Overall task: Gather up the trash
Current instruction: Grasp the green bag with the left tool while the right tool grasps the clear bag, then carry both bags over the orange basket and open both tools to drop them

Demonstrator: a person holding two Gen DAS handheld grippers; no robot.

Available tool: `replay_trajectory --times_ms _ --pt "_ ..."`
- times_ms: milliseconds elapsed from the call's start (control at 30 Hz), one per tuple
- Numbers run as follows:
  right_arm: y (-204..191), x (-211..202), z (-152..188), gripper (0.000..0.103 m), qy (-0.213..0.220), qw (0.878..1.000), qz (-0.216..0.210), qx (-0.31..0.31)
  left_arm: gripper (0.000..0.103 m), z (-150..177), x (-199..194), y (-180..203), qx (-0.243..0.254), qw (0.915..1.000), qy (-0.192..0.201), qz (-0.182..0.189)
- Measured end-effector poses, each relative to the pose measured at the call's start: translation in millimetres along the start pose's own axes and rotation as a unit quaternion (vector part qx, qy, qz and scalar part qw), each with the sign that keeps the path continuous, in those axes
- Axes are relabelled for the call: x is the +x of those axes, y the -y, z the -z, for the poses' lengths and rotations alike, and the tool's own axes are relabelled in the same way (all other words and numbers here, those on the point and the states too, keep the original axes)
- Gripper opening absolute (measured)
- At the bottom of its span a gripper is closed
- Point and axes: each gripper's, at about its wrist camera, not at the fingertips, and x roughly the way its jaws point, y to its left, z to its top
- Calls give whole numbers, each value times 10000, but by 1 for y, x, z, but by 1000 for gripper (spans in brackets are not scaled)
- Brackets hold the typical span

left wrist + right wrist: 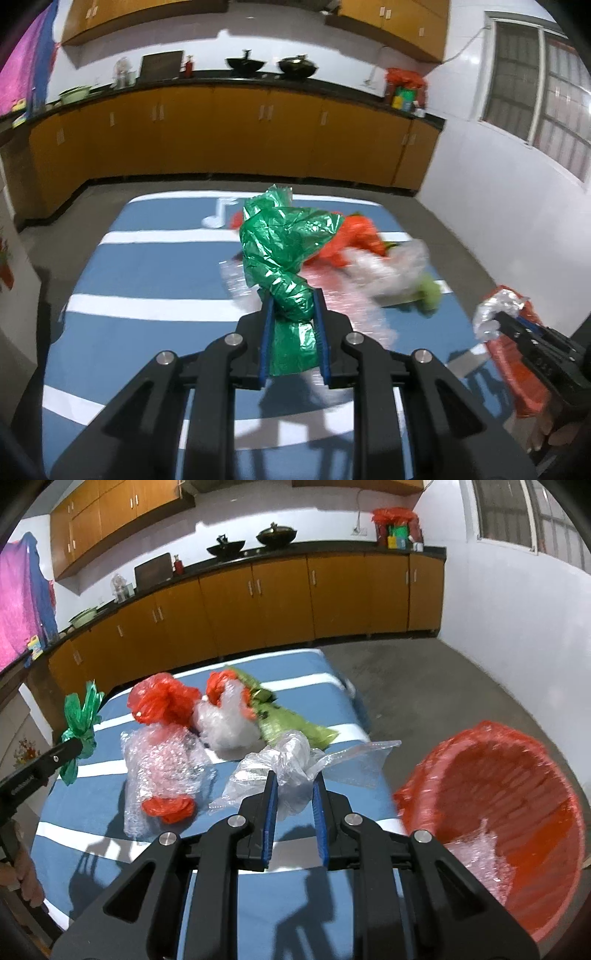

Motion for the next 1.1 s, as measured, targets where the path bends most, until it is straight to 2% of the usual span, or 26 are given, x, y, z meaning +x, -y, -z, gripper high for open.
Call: replay_trajectory --times_ms 233,533,767,1100 --pt "27 -28 -3 19 312 9987 405 -28 21 -1 -6 49 268 9984 26 496" --pt "72 -54 2 19 430 9955 769 356 21 7 -7 107 562 9913 -83 1188" --pt "108 -70 15 19 432 9913 1037 679 21 11 -4 154 736 9824 -174 1706" --pt "151 -90 23 19 500 9824 1448 1069 21 25 6 226 1098 9625 -438 2443"
